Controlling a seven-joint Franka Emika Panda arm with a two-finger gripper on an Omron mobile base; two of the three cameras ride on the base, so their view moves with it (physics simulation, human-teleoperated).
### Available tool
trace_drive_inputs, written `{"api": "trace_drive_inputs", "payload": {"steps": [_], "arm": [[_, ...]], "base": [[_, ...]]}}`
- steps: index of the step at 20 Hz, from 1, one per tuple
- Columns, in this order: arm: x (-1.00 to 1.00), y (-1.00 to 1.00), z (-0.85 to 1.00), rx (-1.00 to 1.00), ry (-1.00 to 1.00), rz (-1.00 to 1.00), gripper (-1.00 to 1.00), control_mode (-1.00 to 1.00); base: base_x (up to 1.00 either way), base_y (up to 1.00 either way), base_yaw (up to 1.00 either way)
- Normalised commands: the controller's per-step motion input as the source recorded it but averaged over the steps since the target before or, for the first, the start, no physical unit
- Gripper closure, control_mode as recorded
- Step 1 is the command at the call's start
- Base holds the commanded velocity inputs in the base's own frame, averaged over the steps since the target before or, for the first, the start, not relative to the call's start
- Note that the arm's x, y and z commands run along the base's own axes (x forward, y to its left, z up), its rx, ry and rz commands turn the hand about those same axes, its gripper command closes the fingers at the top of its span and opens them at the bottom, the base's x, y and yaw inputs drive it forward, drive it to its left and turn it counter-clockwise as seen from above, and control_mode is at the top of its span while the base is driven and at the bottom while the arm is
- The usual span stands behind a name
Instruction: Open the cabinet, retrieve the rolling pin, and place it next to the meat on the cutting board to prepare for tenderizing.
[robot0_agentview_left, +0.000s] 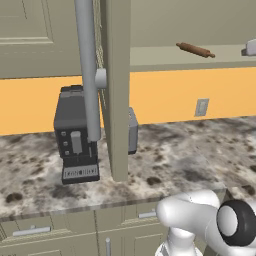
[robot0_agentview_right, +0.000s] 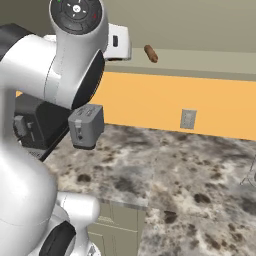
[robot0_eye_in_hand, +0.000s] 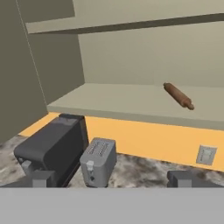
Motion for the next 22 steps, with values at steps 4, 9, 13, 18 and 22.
{"api": "trace_drive_inputs", "payload": {"steps": [4, 9, 13, 18, 22], "arm": [[0.25, -0.03, -0.02, -0.05, 0.0, 0.05, -1.0, -1.0], [0.22, -0.09, -0.1, -0.04, 0.0, 0.1, -1.0, -1.0], [0.2, -0.11, -0.17, -0.04, -0.01, 0.11, -1.0, -1.0], [0.26, -0.14, -0.18, -0.04, 0.0, 0.09, -1.0, -1.0], [0.35, -0.14, -0.15, -0.03, 0.0, 0.06, -1.0, -1.0]], "base": [[0.0, 0.0, 0.0], [0.0, 0.0, 0.0], [0.0, 0.0, 0.0], [0.0, 0.0, 0.0], [0.0, 0.0, 0.0]]}}
